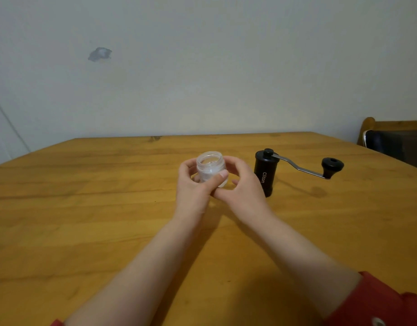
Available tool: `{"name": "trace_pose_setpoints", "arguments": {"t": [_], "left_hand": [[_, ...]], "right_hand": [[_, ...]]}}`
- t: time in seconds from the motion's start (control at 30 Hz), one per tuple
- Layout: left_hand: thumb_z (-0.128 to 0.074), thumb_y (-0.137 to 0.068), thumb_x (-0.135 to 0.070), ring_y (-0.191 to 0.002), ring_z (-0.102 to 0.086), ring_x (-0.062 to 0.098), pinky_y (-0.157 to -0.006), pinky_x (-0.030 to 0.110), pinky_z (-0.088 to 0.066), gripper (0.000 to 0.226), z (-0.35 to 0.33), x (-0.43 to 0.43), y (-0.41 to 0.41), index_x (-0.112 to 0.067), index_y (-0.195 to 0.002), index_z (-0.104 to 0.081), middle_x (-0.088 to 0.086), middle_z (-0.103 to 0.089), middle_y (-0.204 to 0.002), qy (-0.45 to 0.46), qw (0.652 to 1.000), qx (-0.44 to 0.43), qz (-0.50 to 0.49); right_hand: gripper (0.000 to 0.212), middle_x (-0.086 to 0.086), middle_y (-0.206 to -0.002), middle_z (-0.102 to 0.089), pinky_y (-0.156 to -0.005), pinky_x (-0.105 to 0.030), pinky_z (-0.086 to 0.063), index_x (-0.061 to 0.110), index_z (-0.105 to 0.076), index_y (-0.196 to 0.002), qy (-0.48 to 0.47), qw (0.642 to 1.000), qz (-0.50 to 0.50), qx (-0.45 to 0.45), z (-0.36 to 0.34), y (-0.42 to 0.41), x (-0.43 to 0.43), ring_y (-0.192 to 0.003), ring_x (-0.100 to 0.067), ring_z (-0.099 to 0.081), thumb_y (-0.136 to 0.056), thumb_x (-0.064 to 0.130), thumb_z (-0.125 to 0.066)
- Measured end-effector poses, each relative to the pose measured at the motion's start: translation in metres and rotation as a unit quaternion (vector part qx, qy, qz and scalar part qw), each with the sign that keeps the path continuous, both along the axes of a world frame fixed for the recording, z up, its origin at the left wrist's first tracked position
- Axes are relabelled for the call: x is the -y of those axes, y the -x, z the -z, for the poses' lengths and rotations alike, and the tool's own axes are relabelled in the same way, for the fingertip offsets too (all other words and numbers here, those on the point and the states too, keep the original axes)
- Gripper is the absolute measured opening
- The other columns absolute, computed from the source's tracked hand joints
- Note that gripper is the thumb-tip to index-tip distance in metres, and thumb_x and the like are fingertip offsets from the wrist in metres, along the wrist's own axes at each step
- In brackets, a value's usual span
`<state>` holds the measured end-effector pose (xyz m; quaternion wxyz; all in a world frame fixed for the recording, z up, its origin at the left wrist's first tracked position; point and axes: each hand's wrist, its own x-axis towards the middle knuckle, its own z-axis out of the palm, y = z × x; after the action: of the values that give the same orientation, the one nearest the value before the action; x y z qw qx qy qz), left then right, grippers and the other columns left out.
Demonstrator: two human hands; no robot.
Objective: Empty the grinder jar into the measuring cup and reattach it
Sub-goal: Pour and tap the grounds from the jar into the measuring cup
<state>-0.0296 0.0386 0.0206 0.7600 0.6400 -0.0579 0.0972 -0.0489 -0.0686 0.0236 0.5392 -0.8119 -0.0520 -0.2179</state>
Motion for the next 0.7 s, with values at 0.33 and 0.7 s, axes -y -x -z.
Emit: {"name": "trace_pose_setpoints", "arguments": {"t": [0.33,0.7], "left_hand": [[-0.081,-0.069,-0.027,-0.117,-0.059,0.010,-0.096,0.028,-0.049,0.062,-0.008,-0.009,-0.004,-0.019,-0.123,-0.053,-0.004,-0.063,-0.122,-0.077,0.995,0.060,-0.002],[-0.062,-0.081,-0.003,-0.116,-0.050,0.018,-0.103,0.036,-0.043,0.050,0.010,-0.042,-0.039,-0.019,-0.128,-0.053,0.004,-0.054,-0.130,-0.143,0.983,-0.023,-0.111]], "right_hand": [[0.052,0.018,-0.108,-0.066,-0.081,-0.021,-0.051,0.044,-0.053,-0.102,-0.060,0.998,0.024,0.026,0.003,-0.020,-0.012,-0.096,0.009,-0.060,-0.063,0.032,-0.085],[0.067,0.003,-0.122,-0.062,-0.098,-0.024,-0.045,0.019,-0.057,-0.123,-0.039,0.997,0.057,0.045,0.009,-0.051,0.007,-0.113,-0.011,-0.057,-0.066,0.008,-0.088]]}}
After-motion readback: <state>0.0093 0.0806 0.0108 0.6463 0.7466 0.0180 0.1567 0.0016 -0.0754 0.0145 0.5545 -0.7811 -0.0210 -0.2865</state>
